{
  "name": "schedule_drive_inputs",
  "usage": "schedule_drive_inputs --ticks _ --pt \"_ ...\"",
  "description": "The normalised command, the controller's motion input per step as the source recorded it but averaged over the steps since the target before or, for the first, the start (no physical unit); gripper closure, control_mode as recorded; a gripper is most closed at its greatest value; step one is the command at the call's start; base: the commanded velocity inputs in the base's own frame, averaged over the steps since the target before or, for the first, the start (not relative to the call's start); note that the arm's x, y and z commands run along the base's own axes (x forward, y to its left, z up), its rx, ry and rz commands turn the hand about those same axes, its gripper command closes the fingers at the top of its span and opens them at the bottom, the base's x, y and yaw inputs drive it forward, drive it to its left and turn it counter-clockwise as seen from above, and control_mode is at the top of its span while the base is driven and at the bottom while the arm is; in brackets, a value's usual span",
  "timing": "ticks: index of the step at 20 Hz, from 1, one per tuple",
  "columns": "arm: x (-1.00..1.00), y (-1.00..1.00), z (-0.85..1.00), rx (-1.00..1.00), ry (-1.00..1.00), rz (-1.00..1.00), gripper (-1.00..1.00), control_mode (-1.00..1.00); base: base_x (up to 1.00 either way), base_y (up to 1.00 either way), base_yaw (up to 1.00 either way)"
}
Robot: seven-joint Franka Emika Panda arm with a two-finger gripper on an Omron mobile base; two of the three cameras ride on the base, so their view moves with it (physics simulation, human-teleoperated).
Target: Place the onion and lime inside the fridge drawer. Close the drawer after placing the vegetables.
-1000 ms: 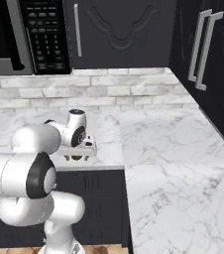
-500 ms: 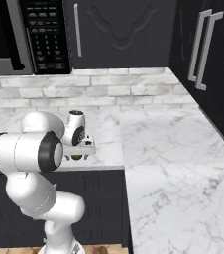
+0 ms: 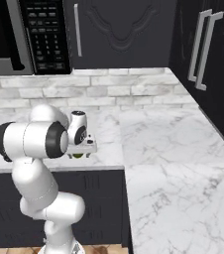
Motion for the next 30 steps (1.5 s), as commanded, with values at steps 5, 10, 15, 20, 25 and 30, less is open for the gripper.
schedule_drive_inputs --ticks 5,10,15,20,25,30 --pt "0.16 0.01 -0.26 -0.03 0.0 0.0 -1.0 -1.0 0.0 0.0 0.0" --pt "0.01 0.0 -0.17 -0.01 -0.01 0.01 -1.0 -1.0 0.0 0.0 0.0" --pt "0.0 0.01 0.0 0.0 -0.14 0.03 -1.0 -1.0 0.0 0.0 0.0" --pt "0.0 0.05 0.0 0.0 -0.17 0.07 -1.0 -1.0 0.0 0.0 0.0" --pt "0.0 0.05 0.0 0.0 -0.18 0.1 -1.0 -1.0 0.0 0.0 0.0" --pt "0.0 0.08 -0.1 0.0 -0.12 0.11 -1.0 -1.0 0.0 0.0 0.0"
